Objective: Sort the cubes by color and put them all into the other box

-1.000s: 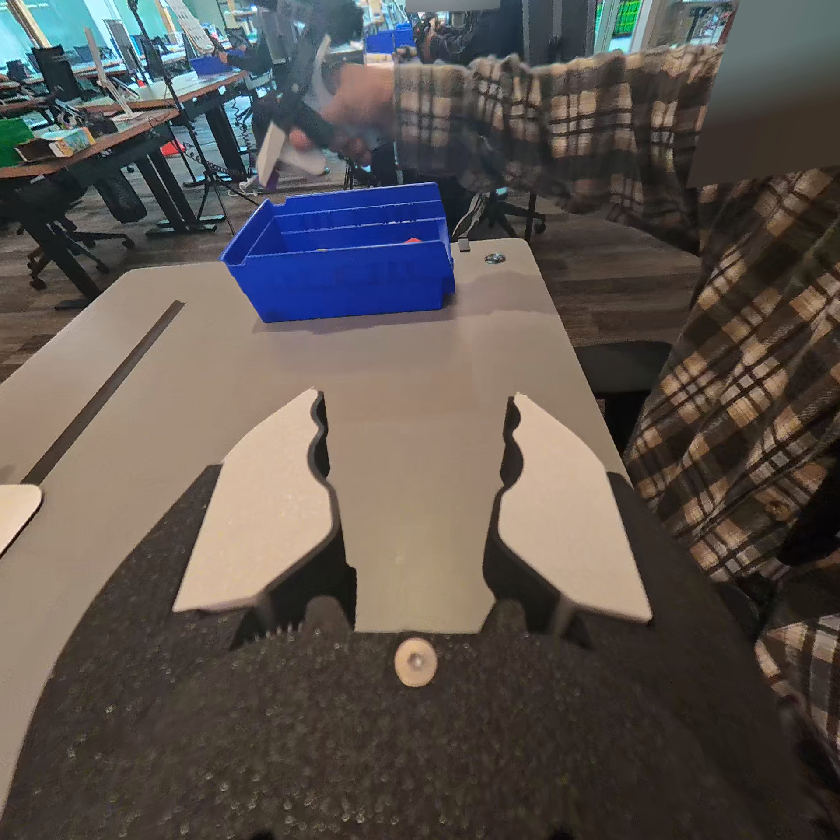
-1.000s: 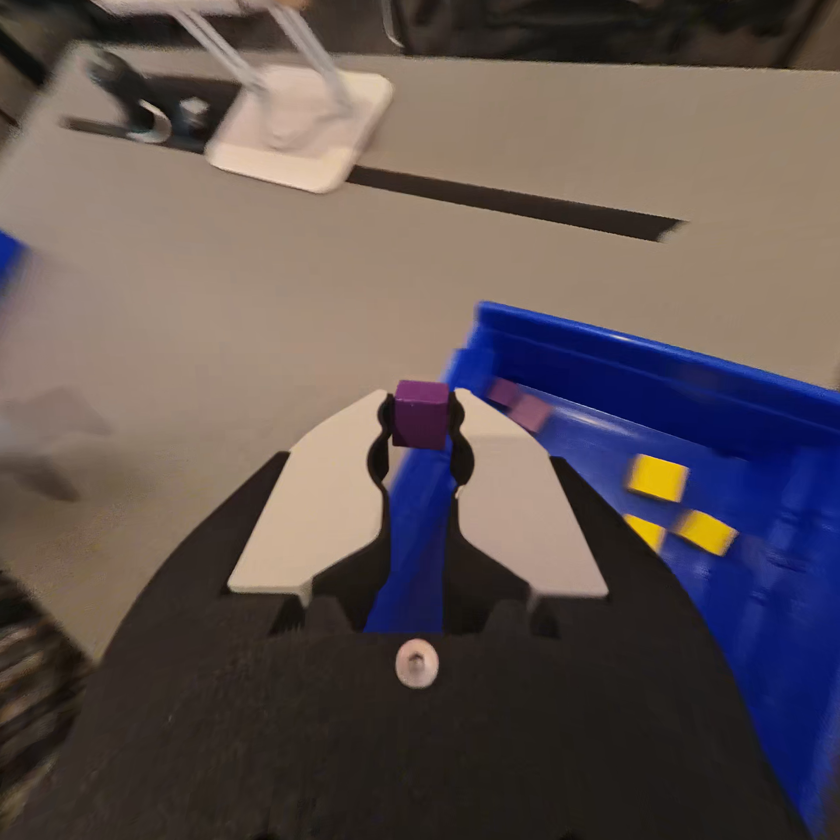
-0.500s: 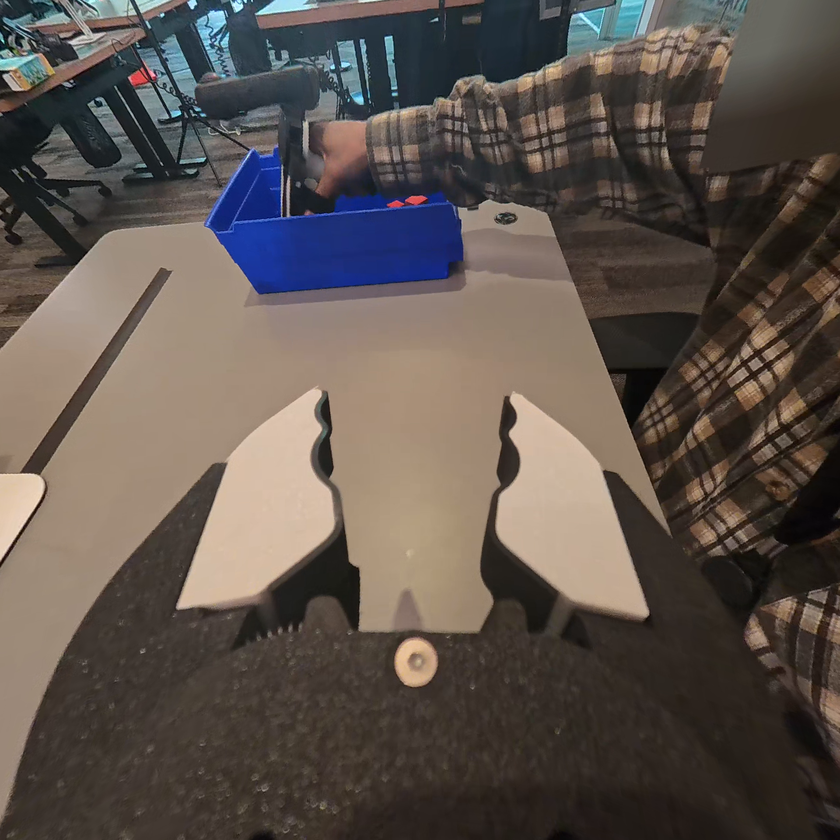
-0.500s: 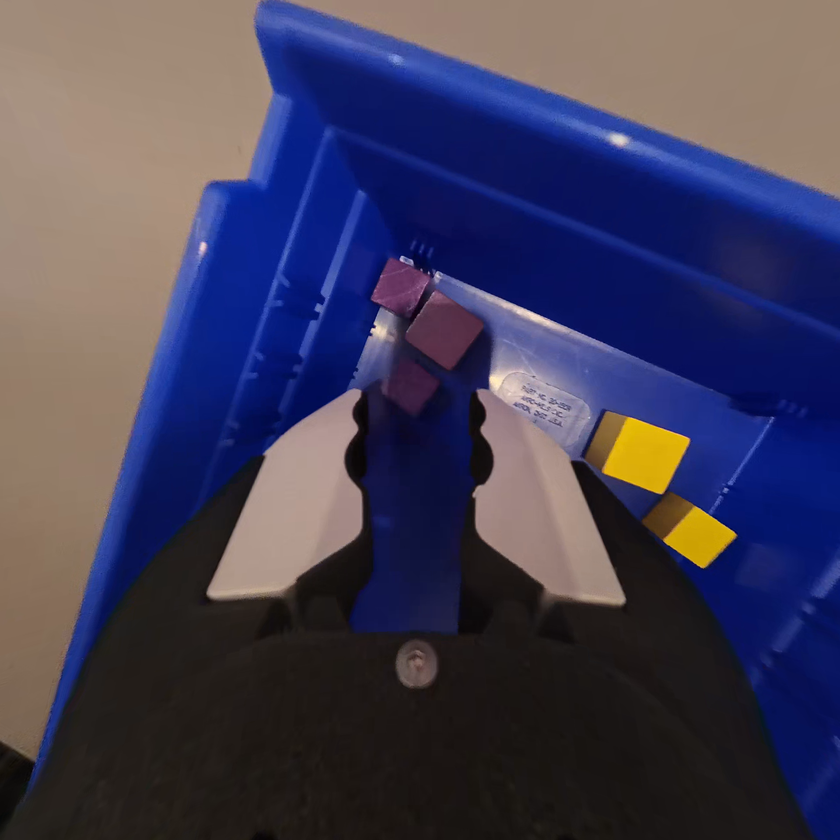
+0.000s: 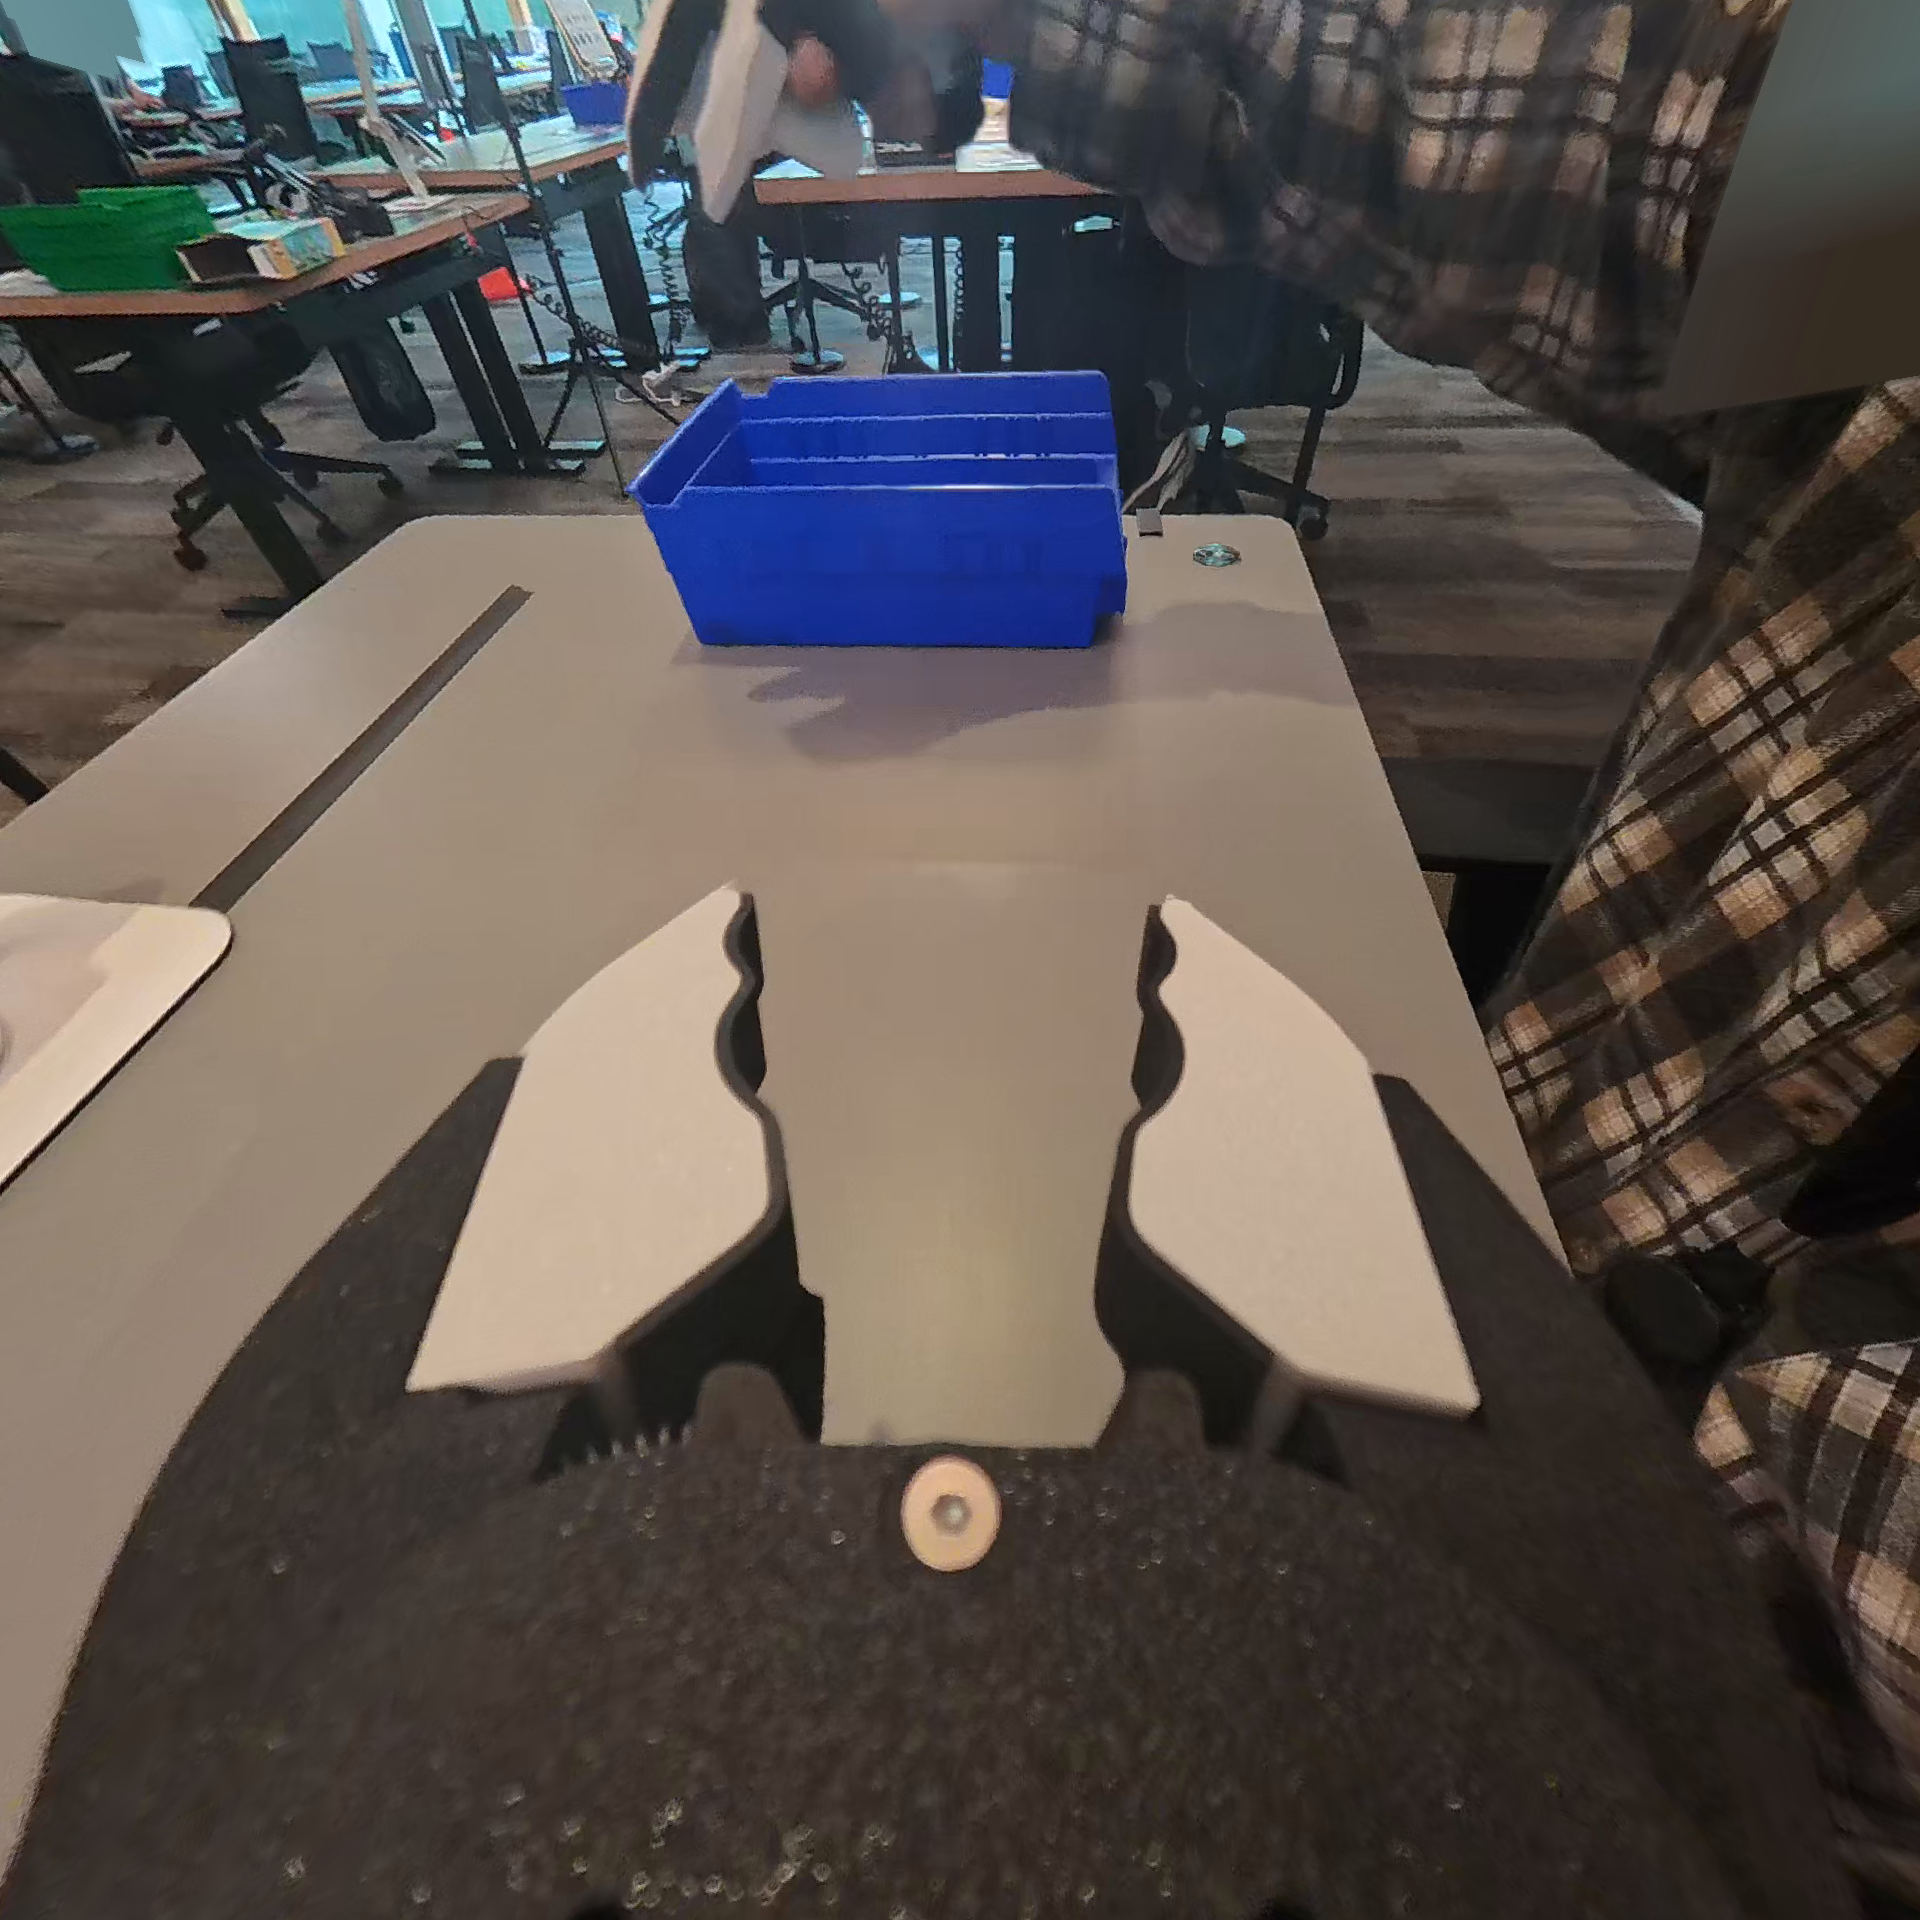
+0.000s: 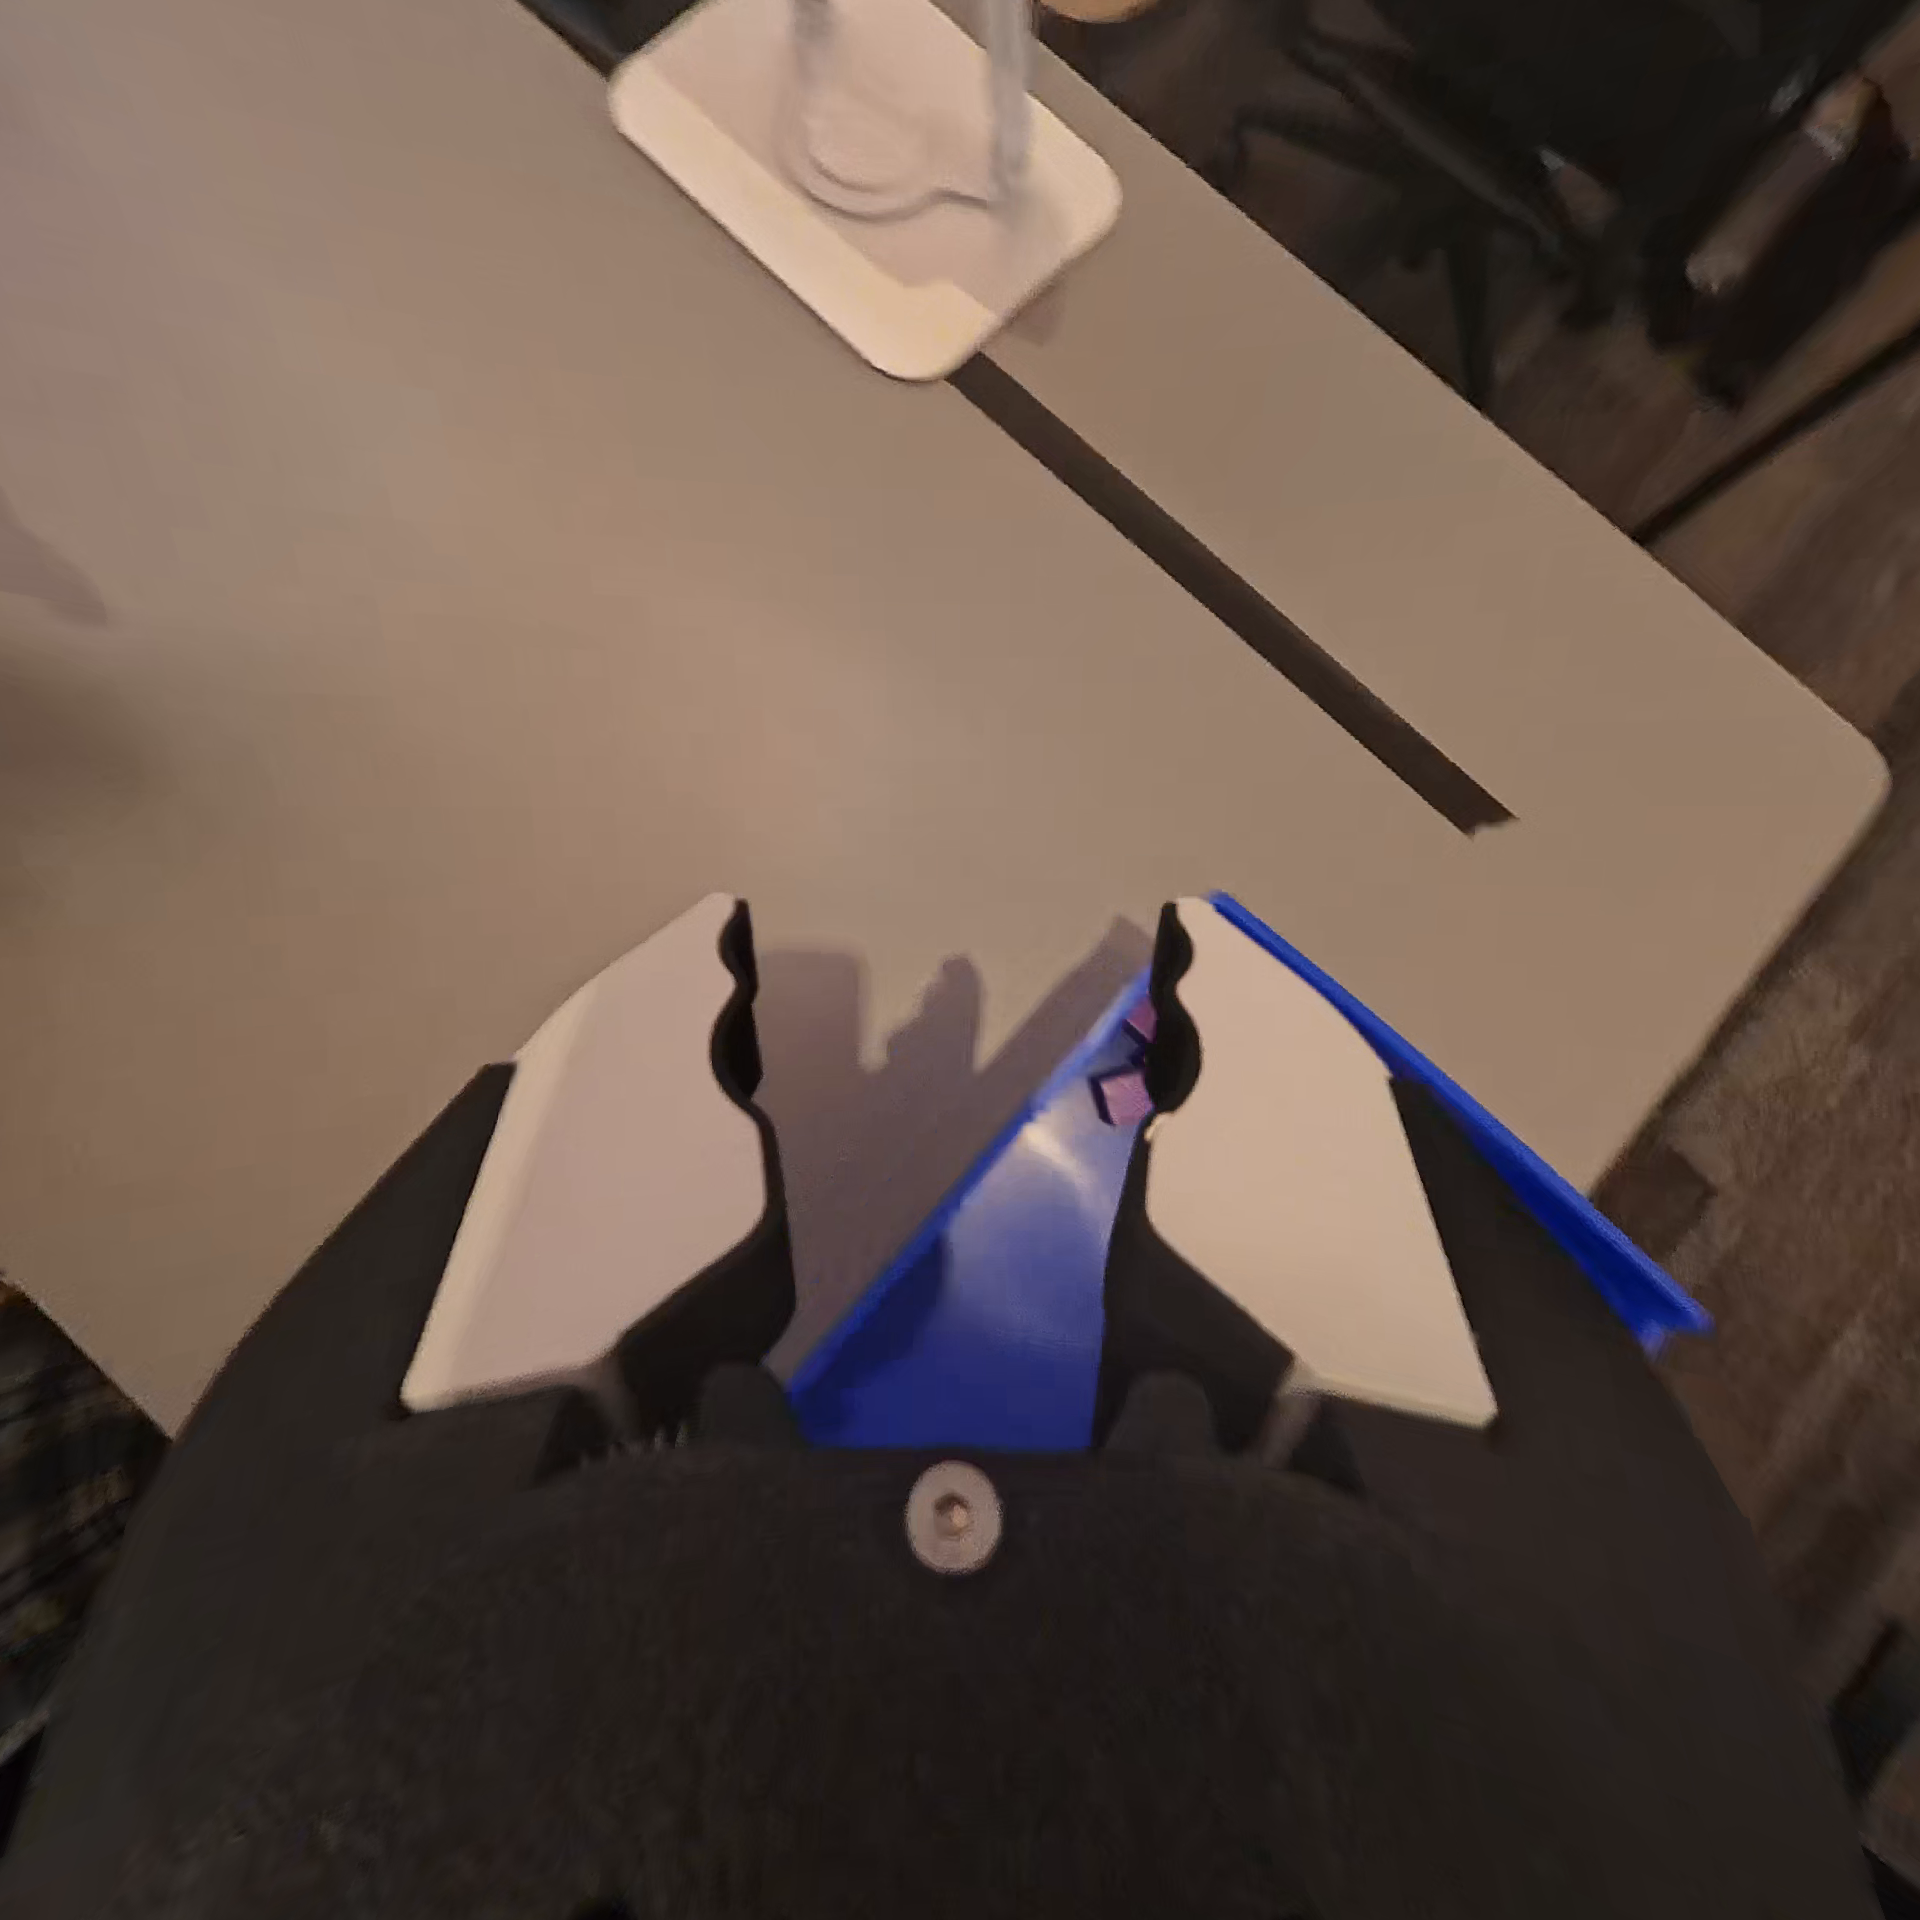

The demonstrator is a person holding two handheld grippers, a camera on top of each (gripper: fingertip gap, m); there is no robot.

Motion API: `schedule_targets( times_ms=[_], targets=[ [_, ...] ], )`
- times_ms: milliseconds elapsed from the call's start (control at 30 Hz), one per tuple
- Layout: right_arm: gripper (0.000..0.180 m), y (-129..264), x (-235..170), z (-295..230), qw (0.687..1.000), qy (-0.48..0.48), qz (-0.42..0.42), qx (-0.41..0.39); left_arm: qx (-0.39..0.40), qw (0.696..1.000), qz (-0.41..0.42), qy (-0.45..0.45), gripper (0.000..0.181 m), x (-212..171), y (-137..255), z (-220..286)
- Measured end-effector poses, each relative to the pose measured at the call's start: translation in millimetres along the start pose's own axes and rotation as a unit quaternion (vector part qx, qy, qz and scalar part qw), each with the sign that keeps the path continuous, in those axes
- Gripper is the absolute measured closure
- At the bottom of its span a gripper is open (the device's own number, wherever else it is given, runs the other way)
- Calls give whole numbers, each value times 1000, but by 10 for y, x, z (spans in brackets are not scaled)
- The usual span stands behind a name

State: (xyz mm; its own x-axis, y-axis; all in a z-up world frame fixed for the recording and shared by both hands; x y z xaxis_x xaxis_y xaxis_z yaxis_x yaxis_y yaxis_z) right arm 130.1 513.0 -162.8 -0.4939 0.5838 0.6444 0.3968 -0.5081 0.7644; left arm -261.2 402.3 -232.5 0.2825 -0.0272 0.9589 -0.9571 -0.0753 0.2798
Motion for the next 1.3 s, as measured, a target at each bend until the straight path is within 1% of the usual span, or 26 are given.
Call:
schedule_targets(
  times_ms=[100, 233, 367, 467, 533, 633, 733, 833, 867, 933, 1033, 1100, 1200, 1300],
  targets=[
    [104, -316, -6, -450, 998, 37, 20, 43, 16, 1000, 4, 6, 111, -99, 146, -18],
    [102, -870, -165, -977, 992, 70, 70, 82, 45, 999, 13, 13, 111, -217, 315, -44],
    [102, -1303, -344, -1230, 987, 75, 133, 59, 93, 995, 16, 20, 111, -316, 503, -103],
    [106, -1419, -368, -1306, 976, 31, 208, 55, 167, 986, 14, 19, 111, -309, 815, -233],
    [108, -1430, -365, -1322, 968, 7, 245, 53, 238, 971, 2, 17, 111, -259, 1201, -379],
    [109, -1440, -373, -1356, 967, 6, 249, 54, 341, 939, -44, 27, 111, -215, 1963, -590],
    [110, -1470, -393, -1408, 967, 23, 247, 53, 423, 894, -146, 25, 110, -290, 2768, -743],
    [110, -1542, -452, -1447, 969, 20, 238, 65, 471, 838, -271, 51, 110, -485, 3485, -803],
    [110, -1565, -470, -1460, 970, 17, 233, 72, 473, 825, -302, 67, 111, -572, 3654, -796],
    [110, -1586, -488, -1480, 969, 16, 231, 80, 435, 824, -349, 105, 115, -811, 3812, -720],
    [110, -1581, -485, -1506, 967, 14, 238, 93, 323, 833, -431, 129, 115, -1273, 3848, -524],
    [110, -1575, -477, -1512, 964, 11, 244, 101, 265, 834, -461, 149, 121, -1563, 3859, -431],
    [109, -1589, -493, -1501, 965, 5, 242, 104, 225, 805, -515, 191, 126, -1925, 3954, -368],
    [109, -1577, -486, -1503, 963, 2, 247, 107, 213, 775, -558, 209, 134, -2150, 4063, -341]
  ],
)
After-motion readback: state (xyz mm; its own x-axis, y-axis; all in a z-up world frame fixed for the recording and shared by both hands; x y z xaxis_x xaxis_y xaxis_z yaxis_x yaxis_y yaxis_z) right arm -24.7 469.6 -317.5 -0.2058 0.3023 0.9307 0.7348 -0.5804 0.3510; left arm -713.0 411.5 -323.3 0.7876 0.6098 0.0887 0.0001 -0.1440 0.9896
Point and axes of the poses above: each gripper's, where its closed fingertips meet, y back along the fingers, x out of its top, z = x × y across the jaws, the point moved 4 cm from there along y, back along the fingers, and after that the axes turned 2 degrees about x, right-handed, at the moved point
